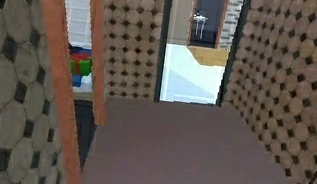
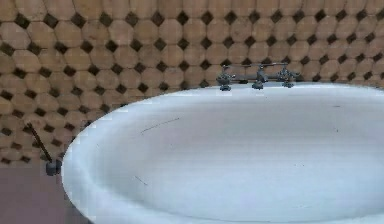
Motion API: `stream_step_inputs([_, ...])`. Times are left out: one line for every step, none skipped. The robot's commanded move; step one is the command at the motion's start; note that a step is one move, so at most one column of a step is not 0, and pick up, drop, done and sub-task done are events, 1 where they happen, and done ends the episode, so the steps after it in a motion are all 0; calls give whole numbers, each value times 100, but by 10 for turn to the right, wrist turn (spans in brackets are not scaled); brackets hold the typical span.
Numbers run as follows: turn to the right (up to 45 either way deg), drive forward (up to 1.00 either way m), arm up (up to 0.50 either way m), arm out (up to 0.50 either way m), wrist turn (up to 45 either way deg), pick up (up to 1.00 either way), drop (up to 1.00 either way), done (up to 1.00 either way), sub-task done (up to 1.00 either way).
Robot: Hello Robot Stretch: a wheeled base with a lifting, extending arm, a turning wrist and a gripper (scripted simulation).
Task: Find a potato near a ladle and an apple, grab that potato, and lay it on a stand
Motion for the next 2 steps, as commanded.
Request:
stream_step_inputs([180, 0, 0, 0, 0, 0, 0, 0, 0])
stream_step_inputs([0, 5, 0, 0, 0, 0, 0, 0, 0])
